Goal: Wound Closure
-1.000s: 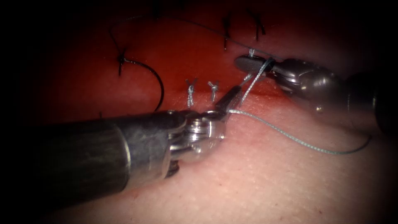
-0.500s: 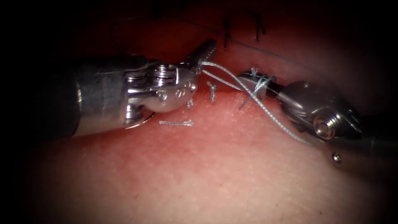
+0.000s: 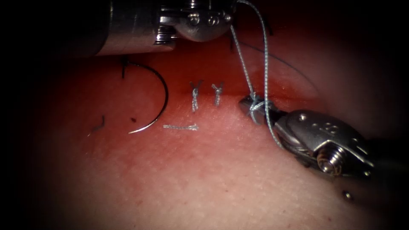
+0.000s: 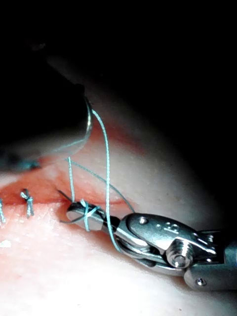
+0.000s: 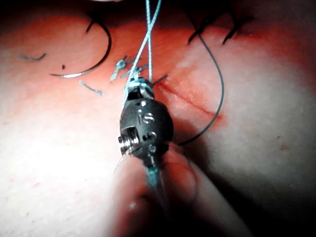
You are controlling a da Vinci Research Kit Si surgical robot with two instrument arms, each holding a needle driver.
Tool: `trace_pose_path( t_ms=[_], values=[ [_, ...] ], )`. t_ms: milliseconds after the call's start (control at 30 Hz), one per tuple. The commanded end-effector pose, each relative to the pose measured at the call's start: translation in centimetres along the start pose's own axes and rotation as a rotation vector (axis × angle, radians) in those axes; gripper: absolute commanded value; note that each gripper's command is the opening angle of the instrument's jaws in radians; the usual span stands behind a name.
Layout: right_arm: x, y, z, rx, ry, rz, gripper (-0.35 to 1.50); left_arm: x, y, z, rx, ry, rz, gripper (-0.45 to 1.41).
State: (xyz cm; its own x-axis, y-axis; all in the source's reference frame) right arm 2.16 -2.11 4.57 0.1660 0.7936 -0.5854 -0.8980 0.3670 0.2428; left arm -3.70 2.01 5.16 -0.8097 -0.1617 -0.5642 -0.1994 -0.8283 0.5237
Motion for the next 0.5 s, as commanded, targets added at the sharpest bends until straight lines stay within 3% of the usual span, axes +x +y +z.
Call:
trace_pose_path(
  t_ms=[33, 133, 267, 500],
  values=[
    [0.02, -0.05, 0.08, -0.01, -0.002, -0.011, -0.35, 0.02, -0.03, 0.08, 0.003, 0.0, 0.001, -0.45],
    [0.02, -0.18, 0.05, -0.085, -0.089, -0.166, -0.35, 0.01, -0.02, 0.26, -0.011, -0.004, 0.008, -0.45],
    [-0.01, -0.38, -0.06, -0.138, -0.204, -0.259, -0.35, -0.11, 0.0, 0.43, -0.018, -0.004, 0.013, -0.45],
    [0.02, -0.48, -0.15, -0.109, -0.189, -0.24, -0.35, -0.3, -0.04, 0.55, -0.023, -0.014, 0.015, -0.45]
  ],
)
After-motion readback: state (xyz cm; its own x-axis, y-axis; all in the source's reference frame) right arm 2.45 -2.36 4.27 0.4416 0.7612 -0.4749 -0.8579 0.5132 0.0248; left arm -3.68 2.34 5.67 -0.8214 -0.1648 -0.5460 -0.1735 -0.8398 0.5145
